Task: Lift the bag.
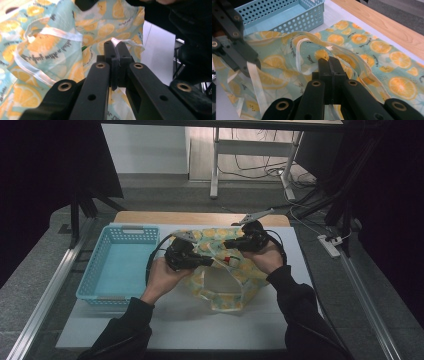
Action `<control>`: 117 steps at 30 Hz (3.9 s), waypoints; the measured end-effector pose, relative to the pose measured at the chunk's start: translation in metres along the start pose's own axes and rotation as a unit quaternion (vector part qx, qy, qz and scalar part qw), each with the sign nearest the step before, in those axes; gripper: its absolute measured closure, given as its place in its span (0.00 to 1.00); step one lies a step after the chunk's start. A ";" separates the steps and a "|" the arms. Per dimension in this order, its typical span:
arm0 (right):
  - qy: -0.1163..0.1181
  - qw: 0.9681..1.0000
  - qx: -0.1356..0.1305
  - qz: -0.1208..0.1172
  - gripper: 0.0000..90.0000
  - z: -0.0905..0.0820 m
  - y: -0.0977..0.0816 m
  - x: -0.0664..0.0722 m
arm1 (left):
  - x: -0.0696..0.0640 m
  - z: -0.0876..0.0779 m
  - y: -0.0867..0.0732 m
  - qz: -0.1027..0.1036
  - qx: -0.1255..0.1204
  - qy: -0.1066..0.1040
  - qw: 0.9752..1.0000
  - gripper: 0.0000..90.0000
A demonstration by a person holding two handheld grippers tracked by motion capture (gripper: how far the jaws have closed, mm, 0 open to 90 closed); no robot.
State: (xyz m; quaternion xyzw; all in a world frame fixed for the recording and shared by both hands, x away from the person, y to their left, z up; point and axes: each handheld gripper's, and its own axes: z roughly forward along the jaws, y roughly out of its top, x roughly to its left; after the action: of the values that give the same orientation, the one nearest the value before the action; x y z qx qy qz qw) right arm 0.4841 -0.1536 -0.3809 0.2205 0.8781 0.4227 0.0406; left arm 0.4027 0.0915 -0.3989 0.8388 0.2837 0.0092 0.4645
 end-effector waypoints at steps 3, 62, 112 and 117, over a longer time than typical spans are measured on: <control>-0.002 1.000 -0.001 -0.003 1.00 -0.004 0.004 0.001 | 0.002 -0.005 0.007 0.002 -0.002 0.002 1.000 1.00; -0.041 0.993 -0.083 -0.067 1.00 -0.100 0.105 0.027 | -0.012 -0.110 0.139 0.046 -0.097 0.043 0.993 1.00; -0.103 0.992 -0.068 0.003 0.93 -0.015 0.097 -0.029 | 0.070 -0.036 0.133 -0.023 -0.045 0.158 0.986 0.79; -0.101 0.992 -0.072 0.004 0.82 -0.016 0.097 -0.028 | 0.072 -0.037 0.132 -0.034 -0.045 0.152 0.987 0.56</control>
State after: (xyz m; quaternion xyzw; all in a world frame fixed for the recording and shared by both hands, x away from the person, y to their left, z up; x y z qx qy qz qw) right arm 0.5392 -0.1241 -0.2999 0.2618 0.8361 0.4603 0.1430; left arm 0.5145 0.1018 -0.2924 0.7958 0.3784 0.1341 0.4533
